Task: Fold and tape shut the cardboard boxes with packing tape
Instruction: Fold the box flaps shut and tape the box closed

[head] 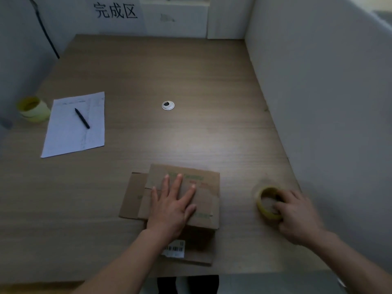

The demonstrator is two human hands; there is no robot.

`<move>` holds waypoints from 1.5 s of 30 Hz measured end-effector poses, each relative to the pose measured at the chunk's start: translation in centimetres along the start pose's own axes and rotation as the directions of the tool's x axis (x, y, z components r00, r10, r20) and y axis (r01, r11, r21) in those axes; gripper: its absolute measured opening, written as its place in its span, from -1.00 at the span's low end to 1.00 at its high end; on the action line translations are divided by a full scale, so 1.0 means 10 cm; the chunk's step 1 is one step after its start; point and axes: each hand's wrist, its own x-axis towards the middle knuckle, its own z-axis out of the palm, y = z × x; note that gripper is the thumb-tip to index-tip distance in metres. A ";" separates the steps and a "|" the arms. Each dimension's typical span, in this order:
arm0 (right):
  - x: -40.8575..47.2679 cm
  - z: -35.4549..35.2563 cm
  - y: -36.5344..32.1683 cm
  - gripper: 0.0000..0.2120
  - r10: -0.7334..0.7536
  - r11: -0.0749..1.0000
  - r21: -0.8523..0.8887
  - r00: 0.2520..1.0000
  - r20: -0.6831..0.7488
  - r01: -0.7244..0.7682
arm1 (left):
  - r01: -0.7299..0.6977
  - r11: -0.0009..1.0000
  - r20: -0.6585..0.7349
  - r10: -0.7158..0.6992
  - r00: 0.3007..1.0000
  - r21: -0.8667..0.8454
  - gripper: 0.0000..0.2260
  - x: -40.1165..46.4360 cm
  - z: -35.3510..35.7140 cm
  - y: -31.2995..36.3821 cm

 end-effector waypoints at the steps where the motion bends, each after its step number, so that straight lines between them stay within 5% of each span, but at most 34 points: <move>1: -0.01 0.05 0.05 -0.70 -0.010 0.997 -0.081 0.999 0.042 0.014 | 0.000 1.000 0.003 0.000 1.000 -0.002 -0.48 0.00 -0.01 0.00; 4: 0.03 0.05 0.12 -0.78 -0.035 0.997 -0.067 0.999 -0.017 0.034 | 0.003 1.000 0.001 -0.003 1.000 -0.019 -0.48 0.00 -0.01 0.01; 7: 0.11 -0.21 0.01 -0.84 0.040 0.931 0.364 0.984 -0.176 0.028 | 0.006 0.999 -0.006 -0.007 1.000 -0.045 -0.48 0.01 -0.02 0.00; 9: 0.14 -0.49 -0.27 -0.83 0.118 0.650 0.759 0.981 -0.156 0.043 | 0.009 0.997 -0.008 -0.009 1.000 -0.082 -0.48 0.00 -0.03 0.01; 11: 0.19 -0.72 -0.66 -0.85 0.106 0.339 0.935 0.984 -0.144 0.101 | 0.022 0.987 -0.020 -0.025 0.999 -0.157 -0.47 -0.01 -0.09 0.01; 16: 0.30 -0.78 -1.54 -0.80 -0.018 0.060 0.981 0.983 -0.183 0.184 | 0.043 0.916 0.021 -0.038 0.999 -0.400 -0.37 -0.03 -0.27 -0.06; 22: 0.42 -0.70 -1.82 -0.83 -0.105 0.115 0.974 0.978 -0.182 0.194 | 0.051 0.560 -0.050 -0.163 0.985 -0.827 -0.46 -0.06 -0.59 -0.25; 30: 0.48 -0.70 -1.83 -0.90 -0.126 0.166 0.958 0.969 -0.214 0.233 | -0.028 0.666 0.026 0.071 0.997 -0.745 -0.64 0.14 -0.90 -0.19; 36: 0.50 -0.70 -1.81 -0.73 -0.159 0.197 0.948 0.962 -0.222 0.251 | 0.026 0.621 0.108 0.095 0.990 -0.784 -0.77 0.23 -1.01 -0.22; 41: 0.51 -0.70 -1.81 -0.72 -0.160 0.215 0.948 0.966 -0.202 0.234 | -0.012 0.589 0.023 0.052 0.998 -0.808 -0.89 0.24 -1.02 -0.23; 45: 0.52 -0.70 -1.81 -0.79 -0.152 0.197 0.962 0.975 -0.160 0.189 | -0.152 0.677 -0.194 0.013 0.981 -0.720 -0.94 0.22 -0.98 -0.17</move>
